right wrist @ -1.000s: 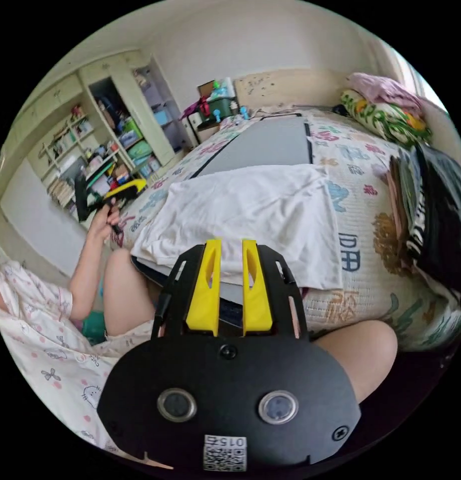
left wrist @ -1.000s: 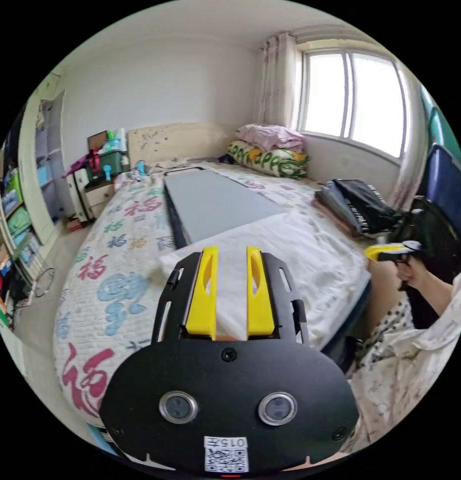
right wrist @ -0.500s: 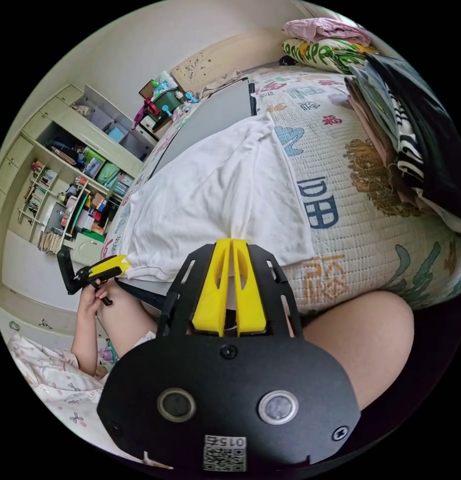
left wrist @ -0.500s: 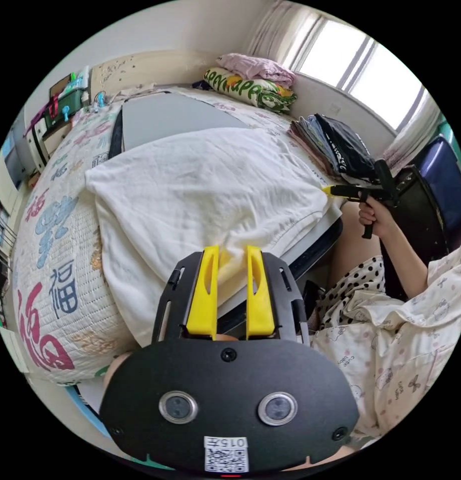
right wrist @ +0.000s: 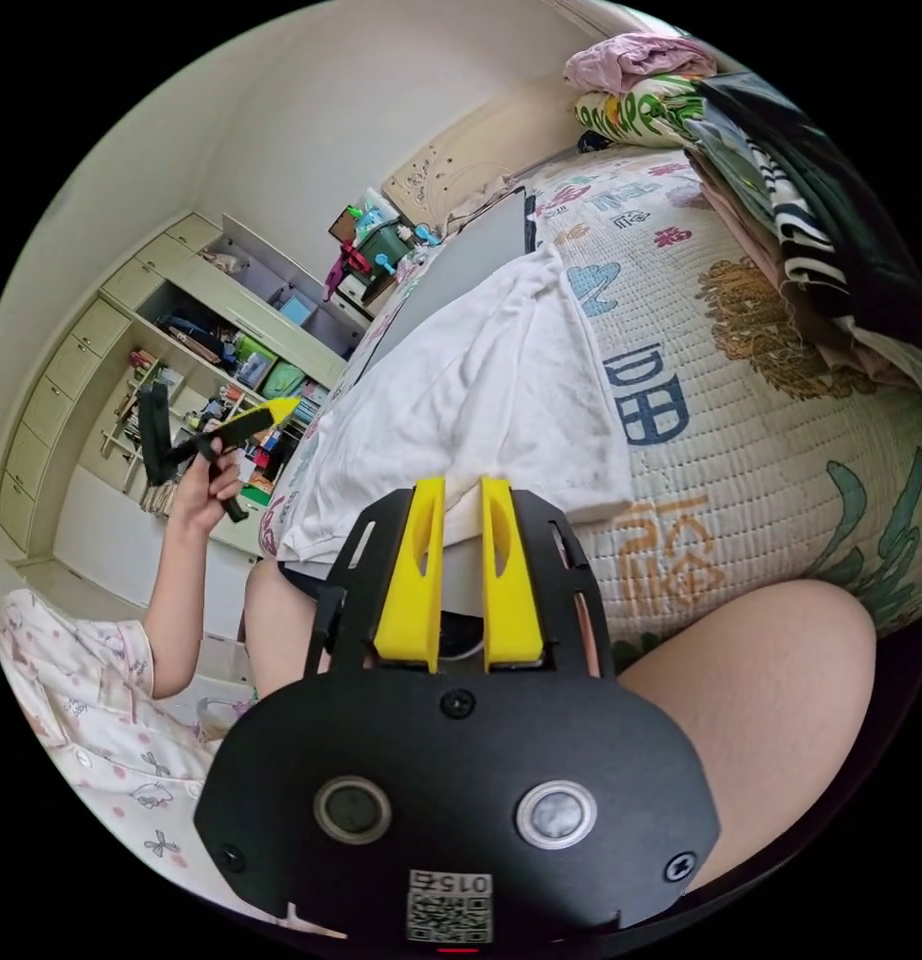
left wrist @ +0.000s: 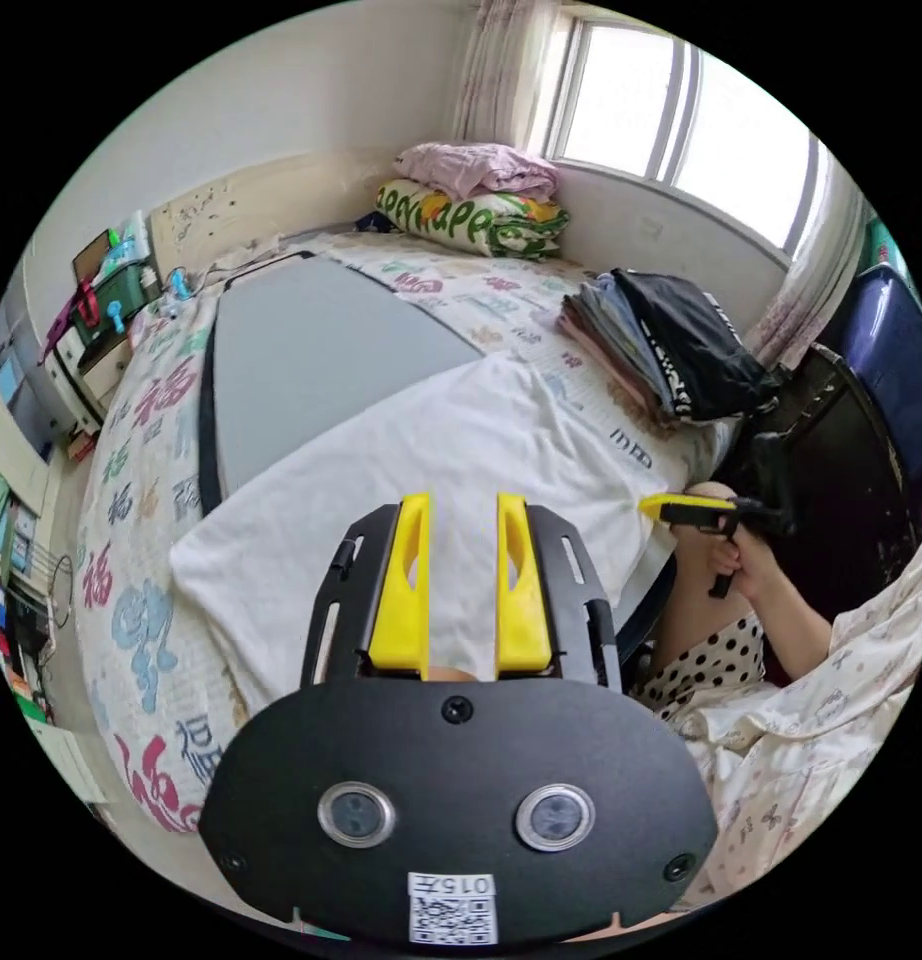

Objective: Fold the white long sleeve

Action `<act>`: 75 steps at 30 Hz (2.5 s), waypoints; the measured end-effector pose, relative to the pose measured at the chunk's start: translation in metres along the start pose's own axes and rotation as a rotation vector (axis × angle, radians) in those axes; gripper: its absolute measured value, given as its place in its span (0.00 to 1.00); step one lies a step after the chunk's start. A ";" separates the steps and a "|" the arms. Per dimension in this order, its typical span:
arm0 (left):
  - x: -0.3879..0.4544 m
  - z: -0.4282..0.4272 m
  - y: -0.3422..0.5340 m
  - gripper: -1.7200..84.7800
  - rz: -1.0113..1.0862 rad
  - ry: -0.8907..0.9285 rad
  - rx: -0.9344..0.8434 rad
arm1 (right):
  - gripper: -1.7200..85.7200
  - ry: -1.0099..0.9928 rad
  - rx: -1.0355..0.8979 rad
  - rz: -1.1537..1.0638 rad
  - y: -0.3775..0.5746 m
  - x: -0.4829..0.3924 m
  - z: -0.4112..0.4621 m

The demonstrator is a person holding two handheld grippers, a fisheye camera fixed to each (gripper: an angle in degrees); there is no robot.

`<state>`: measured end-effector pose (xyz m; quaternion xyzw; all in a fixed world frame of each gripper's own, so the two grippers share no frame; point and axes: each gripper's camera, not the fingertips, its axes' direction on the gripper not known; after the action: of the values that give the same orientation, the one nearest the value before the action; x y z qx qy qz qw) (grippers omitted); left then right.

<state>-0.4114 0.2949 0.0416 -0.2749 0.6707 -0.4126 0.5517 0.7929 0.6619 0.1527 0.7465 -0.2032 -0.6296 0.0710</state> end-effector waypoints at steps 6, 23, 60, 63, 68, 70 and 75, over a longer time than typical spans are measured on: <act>0.056 0.115 -0.219 0.13 0.121 0.110 -0.046 | 0.09 -0.069 0.019 -0.006 -0.013 -0.008 -0.026; 0.063 0.315 -0.422 0.02 -0.069 0.123 -0.359 | 0.02 0.070 0.016 -0.131 -0.008 -0.067 -0.087; 0.083 0.253 -0.386 0.04 0.135 -0.137 -0.274 | 0.03 0.069 0.256 0.060 0.044 -0.013 -0.157; 0.076 0.218 -0.378 0.03 0.116 -0.003 -0.165 | 0.02 0.103 0.337 0.059 0.055 -0.015 -0.194; 0.058 0.119 -0.340 0.03 0.097 0.247 0.119 | 0.02 0.213 0.566 -0.080 0.083 -0.042 -0.273; 0.043 0.086 -0.312 0.03 0.110 0.291 0.182 | 0.02 0.201 0.571 -0.185 0.093 -0.065 -0.282; -0.049 0.016 -0.203 0.03 0.066 0.391 0.296 | 0.02 -0.001 0.431 -0.474 0.122 -0.132 -0.235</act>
<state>-0.4016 0.2280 0.2397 -0.0840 0.7056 -0.5334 0.4589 0.9785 0.5681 0.3631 0.7706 -0.1525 -0.5714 -0.2376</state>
